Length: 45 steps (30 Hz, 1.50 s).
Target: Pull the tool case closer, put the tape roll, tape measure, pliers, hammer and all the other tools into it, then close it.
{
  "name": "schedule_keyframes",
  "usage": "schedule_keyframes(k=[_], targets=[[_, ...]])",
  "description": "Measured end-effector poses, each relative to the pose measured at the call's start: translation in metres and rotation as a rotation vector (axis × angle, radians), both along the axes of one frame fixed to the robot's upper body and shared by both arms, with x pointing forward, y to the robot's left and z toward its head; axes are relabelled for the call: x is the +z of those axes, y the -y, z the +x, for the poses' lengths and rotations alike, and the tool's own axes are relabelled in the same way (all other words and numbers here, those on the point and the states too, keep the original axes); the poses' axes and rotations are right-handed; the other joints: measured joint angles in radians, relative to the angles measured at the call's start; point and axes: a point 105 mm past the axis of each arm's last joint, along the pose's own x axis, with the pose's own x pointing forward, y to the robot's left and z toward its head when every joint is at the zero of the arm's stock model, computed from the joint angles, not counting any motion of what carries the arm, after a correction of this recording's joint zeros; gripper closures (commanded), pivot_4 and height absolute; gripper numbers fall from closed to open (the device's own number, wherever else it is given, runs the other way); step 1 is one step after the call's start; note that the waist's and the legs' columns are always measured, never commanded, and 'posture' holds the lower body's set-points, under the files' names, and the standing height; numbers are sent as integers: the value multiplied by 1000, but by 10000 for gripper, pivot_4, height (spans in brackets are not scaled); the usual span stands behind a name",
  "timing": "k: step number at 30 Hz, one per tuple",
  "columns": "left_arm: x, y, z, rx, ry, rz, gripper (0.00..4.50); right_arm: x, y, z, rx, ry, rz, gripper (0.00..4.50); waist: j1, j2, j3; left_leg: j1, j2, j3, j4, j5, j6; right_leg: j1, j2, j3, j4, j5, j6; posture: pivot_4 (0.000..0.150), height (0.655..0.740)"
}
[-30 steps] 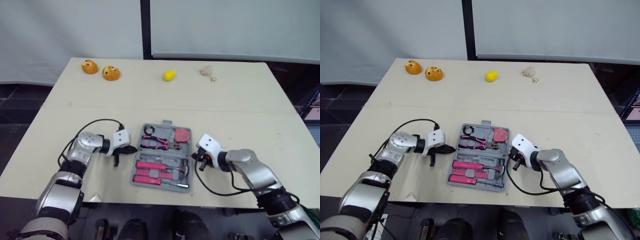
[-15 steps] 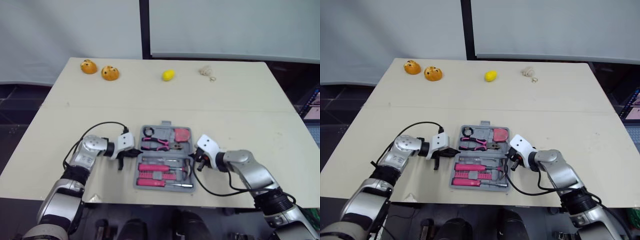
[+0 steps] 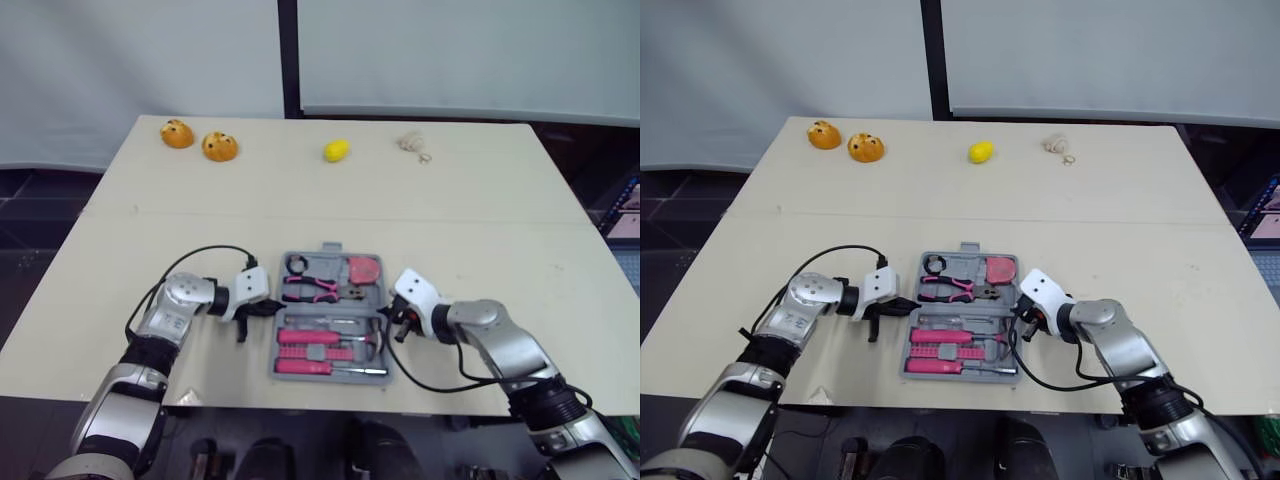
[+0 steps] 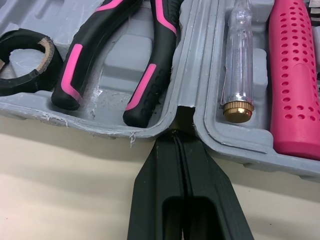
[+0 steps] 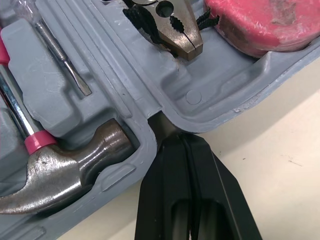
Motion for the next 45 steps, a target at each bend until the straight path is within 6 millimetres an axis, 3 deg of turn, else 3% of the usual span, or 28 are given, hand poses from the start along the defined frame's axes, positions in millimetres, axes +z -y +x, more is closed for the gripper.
schedule_keyframes(k=[4, 6, 7, 9, 11, 16, 20, 25, 45], targets=[[5, -12, -2, -4, 16, 26, 45000, 9, 0, -5, 35, 26, -24, 44403, -8, 0, 0, 0, 1, 0, 0, 0, 0, -1, 0, 0, 0, 0, 0, 1500, 7292], [10, -27, -13, -29, 0, 26, 45000, 17, 7, -10, 52, 44, -51, 44403, -22, 1, 1, 0, 2, 0, -1, 0, -1, -1, 0, -1, 0, 0, -1, 1500, 7292], [17, -31, -19, -49, -10, -9, 45000, 17, 13, -12, 43, 37, -63, 42133, -26, 2, 1, 0, 2, 0, -2, -1, -1, -1, 0, -2, 0, 0, -1, 1500, 7292], [32, -22, -39, -143, -35, -126, 45000, 22, 20, -14, 19, 18, -45, 35463, -27, 4, 2, 0, 2, 0, -1, -1, -1, -1, -1, -2, 0, 0, -1, 1500, 7292], [41, -8, -59, -241, -74, -207, 45000, 29, 19, -16, 11, 3, 2, 25872, -25, 5, 3, 0, 2, 0, 0, -1, -1, -1, -1, -1, -2, 0, -1, 1500, 7292], [32, 15, -89, -327, -164, -266, 45000, 46, 17, -12, -89, -111, 252, 518, -23, 6, 4, 1, 2, 0, 0, -1, -1, 0, -1, 0, -1, 0, -2, 1500, 7292], [18, 28, -87, -296, -155, -278, 45000, 53, 16, -1, -186, -199, 416, 518, -23, 7, 5, 1, 1, 0, -1, -1, -1, 0, -1, 0, -2, 0, -2, 1500, 7292], [-3, 26, -80, -218, -175, -275, 45000, 59, 20, 17, -305, -283, 558, 518, -24, 8, 5, 0, 2, 0, -1, -1, -1, -1, -1, -1, -1, 0, -2, 1500, 7292], [-11, 19, -73, -196, -132, -245, 45000, 40, -6, 54, -395, -452, 607, 518, -46, 15, 5, 0, 1, 0, -1, -1, -1, -1, -2, -1, 0, 0, -2, 1500, 7292]])
